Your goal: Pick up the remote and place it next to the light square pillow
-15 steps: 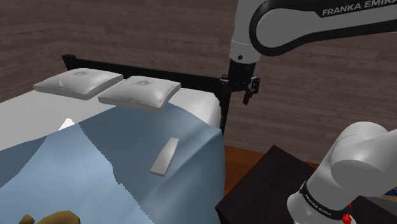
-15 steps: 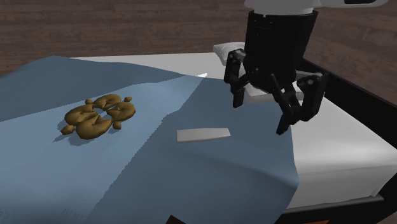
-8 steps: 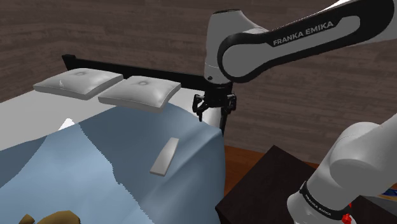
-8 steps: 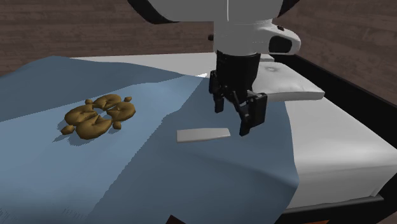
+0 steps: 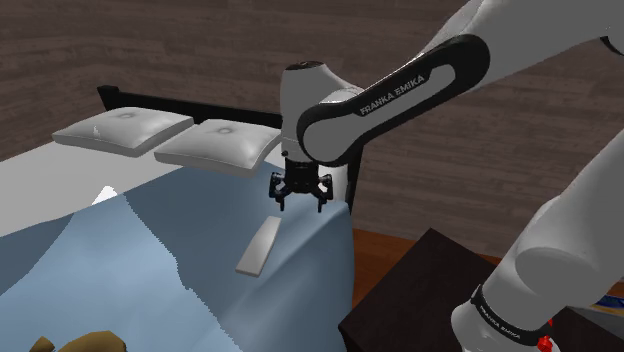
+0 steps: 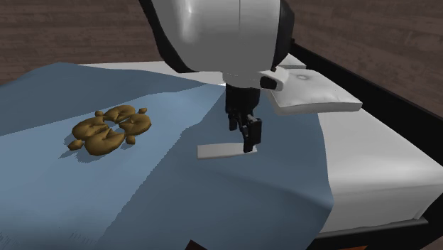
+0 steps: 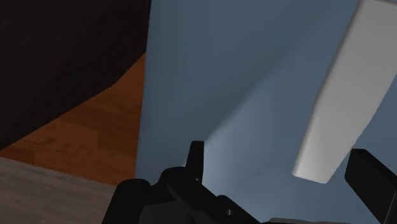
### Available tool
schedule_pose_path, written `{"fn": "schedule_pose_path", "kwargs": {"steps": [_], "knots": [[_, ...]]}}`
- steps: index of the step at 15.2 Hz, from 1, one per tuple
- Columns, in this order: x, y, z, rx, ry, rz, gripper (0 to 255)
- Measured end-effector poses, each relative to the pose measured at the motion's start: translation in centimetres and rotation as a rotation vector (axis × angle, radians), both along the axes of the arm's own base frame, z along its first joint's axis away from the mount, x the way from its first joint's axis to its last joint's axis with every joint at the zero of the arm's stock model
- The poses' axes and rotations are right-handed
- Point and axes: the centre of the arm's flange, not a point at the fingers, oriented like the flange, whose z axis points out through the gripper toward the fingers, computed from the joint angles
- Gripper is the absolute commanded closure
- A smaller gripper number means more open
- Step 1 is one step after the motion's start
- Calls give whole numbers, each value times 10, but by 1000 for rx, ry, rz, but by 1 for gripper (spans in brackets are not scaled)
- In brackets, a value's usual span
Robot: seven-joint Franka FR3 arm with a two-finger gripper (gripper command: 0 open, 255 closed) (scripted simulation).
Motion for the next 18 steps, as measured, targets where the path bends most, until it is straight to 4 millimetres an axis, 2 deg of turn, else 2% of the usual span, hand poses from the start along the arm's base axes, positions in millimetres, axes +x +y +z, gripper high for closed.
{"fn": "schedule_pose_path", "kwargs": {"steps": [4, 10, 18], "knots": [[29, 31, -36, 7, 5, -77, 0], [73, 64, -86, 16, 14, -197, 0], [82, 68, -134, 16, 15, -218, 0]]}}
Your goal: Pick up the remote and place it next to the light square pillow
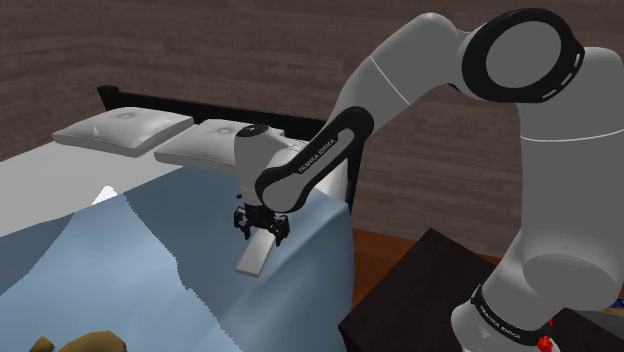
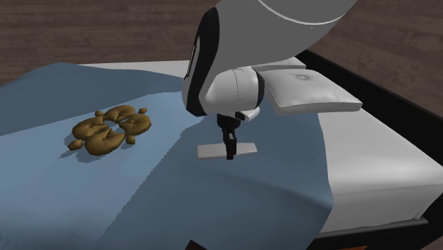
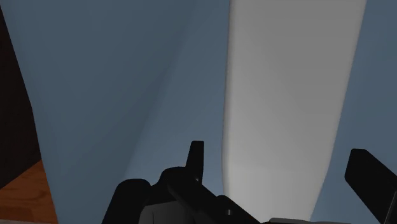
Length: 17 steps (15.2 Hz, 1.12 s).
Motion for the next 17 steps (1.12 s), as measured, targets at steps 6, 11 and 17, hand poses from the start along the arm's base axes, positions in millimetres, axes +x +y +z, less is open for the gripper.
{"fn": "schedule_pose_path", "kwargs": {"steps": [6, 11, 17], "knots": [[0, 0, -4, 0, 0, 0, 0], [0, 0, -4, 0, 0, 0, 255], [0, 0, -4, 0, 0, 0, 255]]}}
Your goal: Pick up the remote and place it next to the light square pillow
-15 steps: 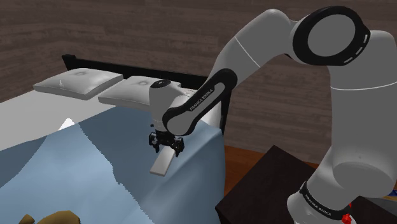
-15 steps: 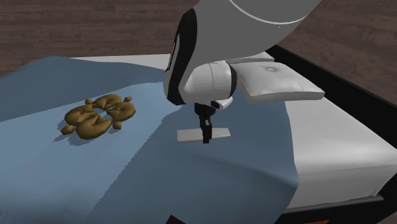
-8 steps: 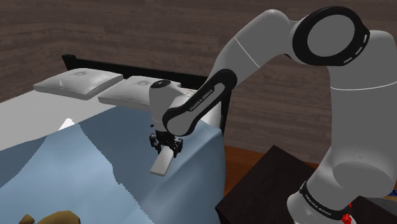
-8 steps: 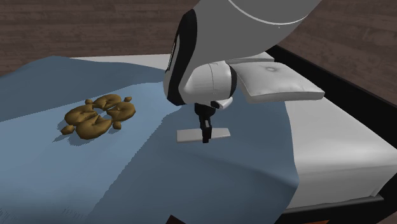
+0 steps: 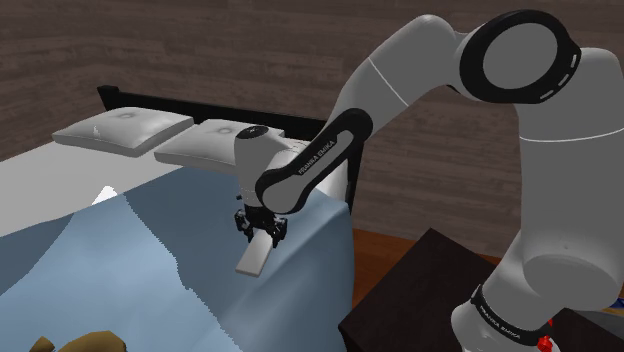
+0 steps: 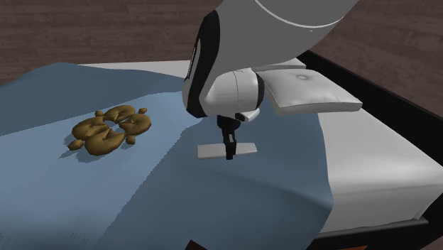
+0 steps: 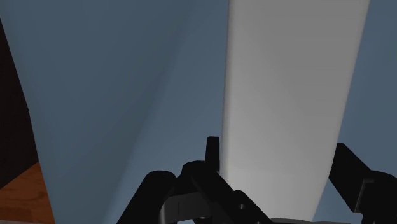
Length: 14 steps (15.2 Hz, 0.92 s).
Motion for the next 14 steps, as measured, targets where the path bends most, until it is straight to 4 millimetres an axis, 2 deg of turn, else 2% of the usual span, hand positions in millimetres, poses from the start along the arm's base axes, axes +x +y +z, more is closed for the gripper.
{"fn": "schedule_pose_path", "kwargs": {"steps": [4, 14], "knots": [[1, 0, 10, 0, 0, 0, 255], [1, 0, 63, 0, 0, 0, 255]]}}
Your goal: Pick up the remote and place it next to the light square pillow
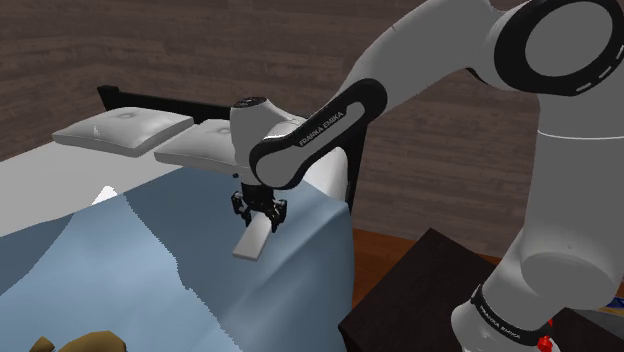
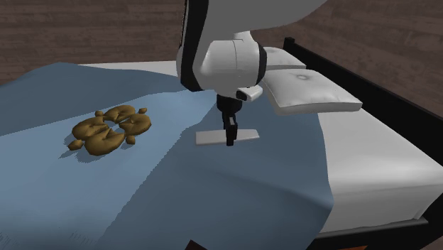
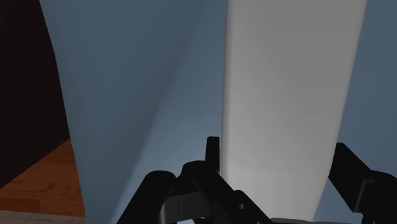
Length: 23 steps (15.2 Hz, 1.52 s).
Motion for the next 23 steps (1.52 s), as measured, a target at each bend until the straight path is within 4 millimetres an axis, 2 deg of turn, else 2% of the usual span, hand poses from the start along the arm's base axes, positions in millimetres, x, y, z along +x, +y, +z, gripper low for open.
{"fn": "schedule_pose_path", "kwargs": {"steps": [23], "knots": [[0, -1, 121, 0, 0, 0, 255]]}}
